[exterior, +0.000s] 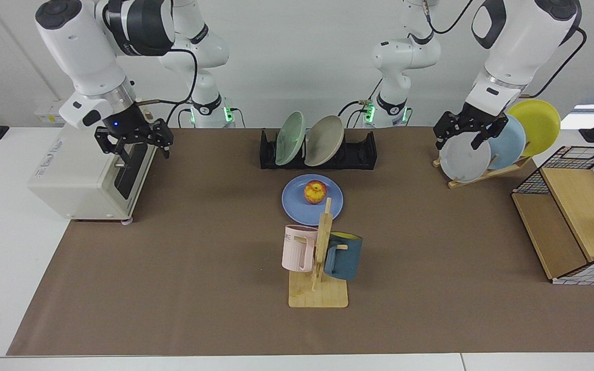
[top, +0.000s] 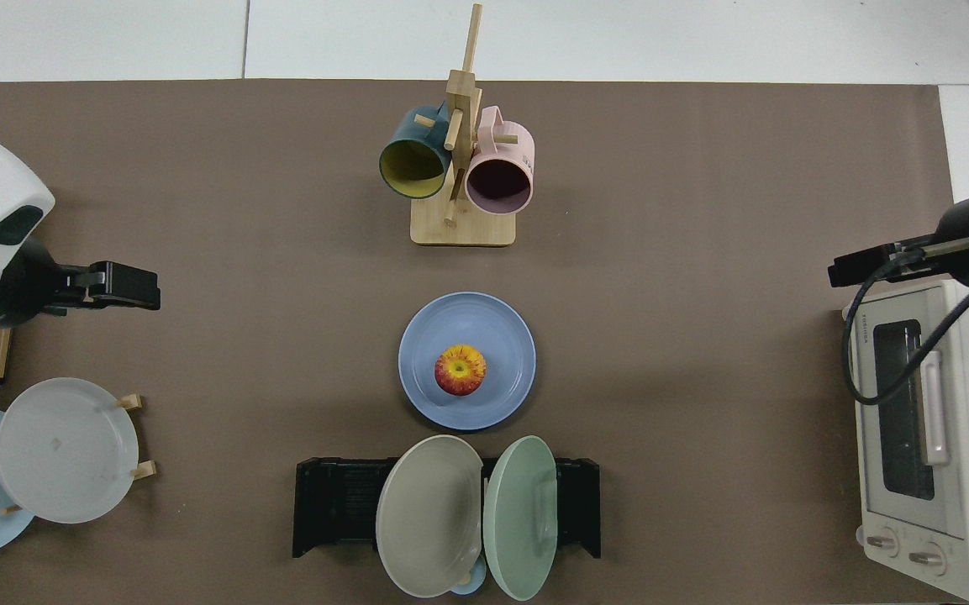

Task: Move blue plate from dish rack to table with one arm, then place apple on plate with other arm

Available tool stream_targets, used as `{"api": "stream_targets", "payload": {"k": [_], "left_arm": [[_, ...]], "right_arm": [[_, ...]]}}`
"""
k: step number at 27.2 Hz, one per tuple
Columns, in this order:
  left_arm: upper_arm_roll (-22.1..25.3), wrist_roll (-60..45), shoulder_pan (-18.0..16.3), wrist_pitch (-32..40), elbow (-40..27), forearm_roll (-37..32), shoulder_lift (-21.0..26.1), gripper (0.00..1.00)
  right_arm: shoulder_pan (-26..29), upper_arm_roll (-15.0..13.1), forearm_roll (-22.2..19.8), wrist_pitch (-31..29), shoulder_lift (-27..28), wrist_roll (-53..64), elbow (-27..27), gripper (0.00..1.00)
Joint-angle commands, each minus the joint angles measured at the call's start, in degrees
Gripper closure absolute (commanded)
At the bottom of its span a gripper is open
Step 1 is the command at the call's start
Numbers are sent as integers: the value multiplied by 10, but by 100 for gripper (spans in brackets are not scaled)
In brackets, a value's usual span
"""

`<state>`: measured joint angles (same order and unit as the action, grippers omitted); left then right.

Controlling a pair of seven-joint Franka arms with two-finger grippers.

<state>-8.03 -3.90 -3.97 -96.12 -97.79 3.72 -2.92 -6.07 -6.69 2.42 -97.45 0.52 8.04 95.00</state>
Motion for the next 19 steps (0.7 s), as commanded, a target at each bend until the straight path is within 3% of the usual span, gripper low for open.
{"api": "stream_targets", "payload": {"k": [1,10,13,19], "left_arm": [[4,-5,6,4,10,-10,6,0],[3,-4,6,4,9,-10,6,0],[4,-4,6,4,8,-10,6,0],[4,-4,6,4,8,-10,6,0]], "right_arm": [[10,-3,-8,24,-18,15,-23,0],[15,-6,-14,38,-28,15,-17,0],[13,4,-43,57,-39,14,-10,0],[23,19,-38,47,-63,-79,24,0]]}}
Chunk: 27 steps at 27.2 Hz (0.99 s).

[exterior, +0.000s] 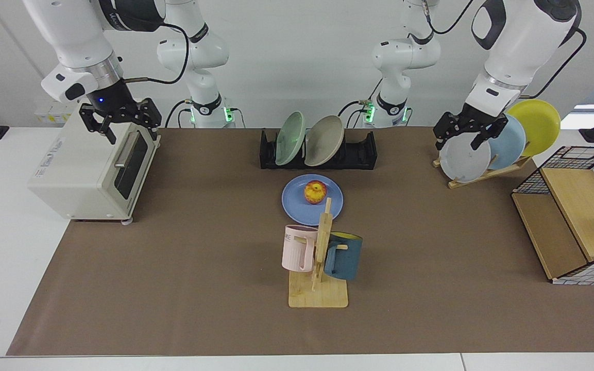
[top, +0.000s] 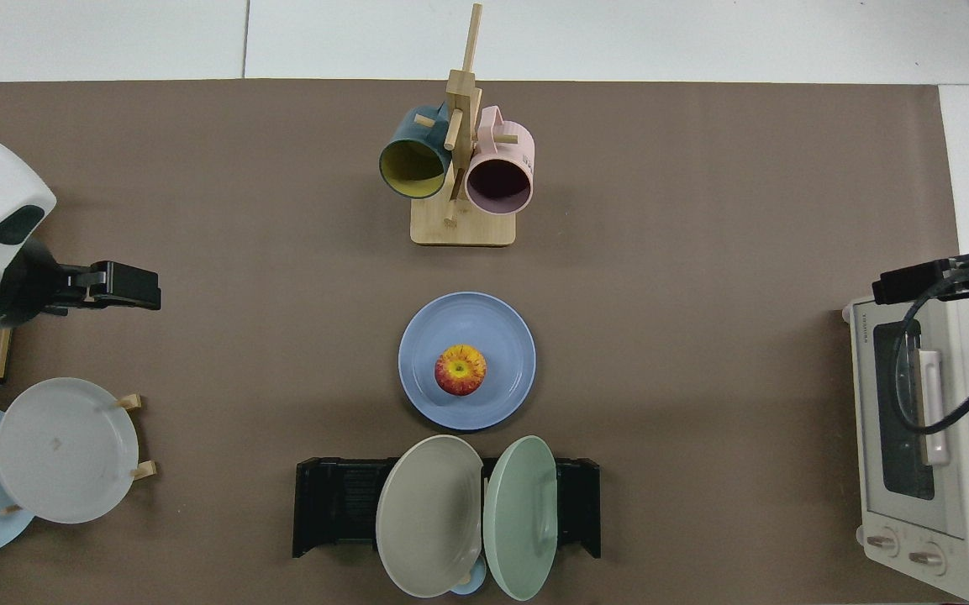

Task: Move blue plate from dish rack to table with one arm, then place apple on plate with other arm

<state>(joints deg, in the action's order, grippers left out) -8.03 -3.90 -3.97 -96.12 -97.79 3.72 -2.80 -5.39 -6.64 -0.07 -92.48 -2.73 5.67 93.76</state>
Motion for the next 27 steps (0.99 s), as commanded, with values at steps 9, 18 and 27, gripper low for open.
{"api": "stream_targets", "payload": {"k": [9,18,27], "left_arm": [[3,-5,6,2,7,-10,5,0],[3,-4,6,3,7,-10,5,0],[3,3,6,6,7,-11,5,0]], "right_arm": [[37,30,3,-41,-25,-63,33,0],[29,31,7,-53,-8,-66,19,0],[28,27,39,-48,6,-81,19,0]]}}
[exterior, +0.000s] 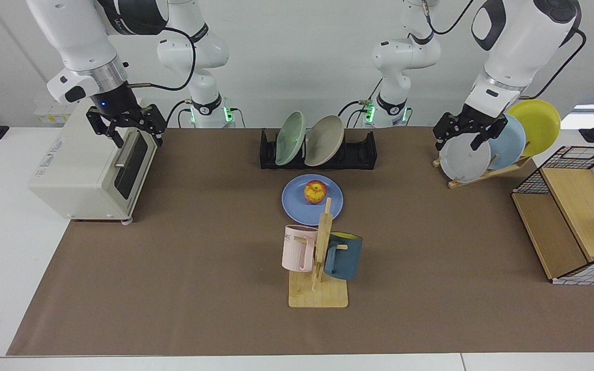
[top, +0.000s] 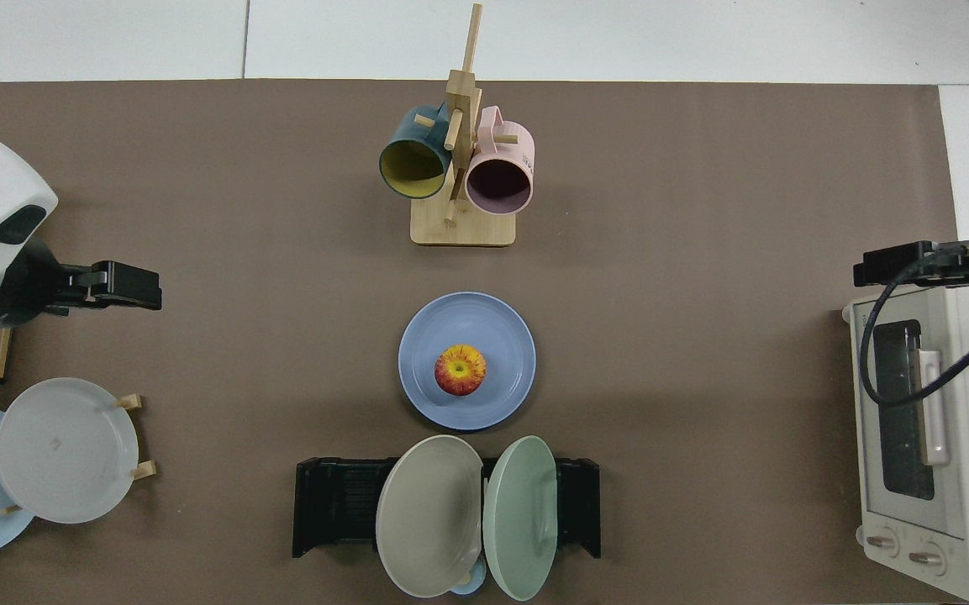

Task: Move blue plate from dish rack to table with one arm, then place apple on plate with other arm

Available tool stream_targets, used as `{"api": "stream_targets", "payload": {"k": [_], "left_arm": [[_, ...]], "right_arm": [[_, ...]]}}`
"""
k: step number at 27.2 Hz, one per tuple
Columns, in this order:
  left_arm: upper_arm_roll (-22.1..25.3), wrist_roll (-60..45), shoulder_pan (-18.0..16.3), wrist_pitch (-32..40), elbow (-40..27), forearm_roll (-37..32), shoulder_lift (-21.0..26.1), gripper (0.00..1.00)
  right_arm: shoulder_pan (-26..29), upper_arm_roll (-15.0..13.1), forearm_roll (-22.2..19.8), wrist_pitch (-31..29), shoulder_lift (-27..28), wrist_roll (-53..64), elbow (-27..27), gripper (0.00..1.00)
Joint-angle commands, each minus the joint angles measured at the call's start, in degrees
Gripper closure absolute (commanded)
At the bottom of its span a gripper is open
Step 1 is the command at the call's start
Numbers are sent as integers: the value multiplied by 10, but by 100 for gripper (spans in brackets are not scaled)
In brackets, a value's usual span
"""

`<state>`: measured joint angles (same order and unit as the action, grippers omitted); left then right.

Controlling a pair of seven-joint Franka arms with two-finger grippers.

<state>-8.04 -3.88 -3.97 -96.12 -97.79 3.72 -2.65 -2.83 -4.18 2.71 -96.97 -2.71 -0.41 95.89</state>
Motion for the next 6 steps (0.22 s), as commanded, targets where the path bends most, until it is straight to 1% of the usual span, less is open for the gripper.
{"api": "stream_targets", "payload": {"k": [1,3,6], "left_arm": [[4,4,6,6,7,-11,4,0],[4,3,6,8,7,-10,4,0],[4,3,6,8,7,-10,3,0]], "right_arm": [[2,3,6,-5,6,-33,-2,0],[3,6,-13,-8,7,-67,-2,0],[2,7,-18,-8,6,-80,-2,0]]}}
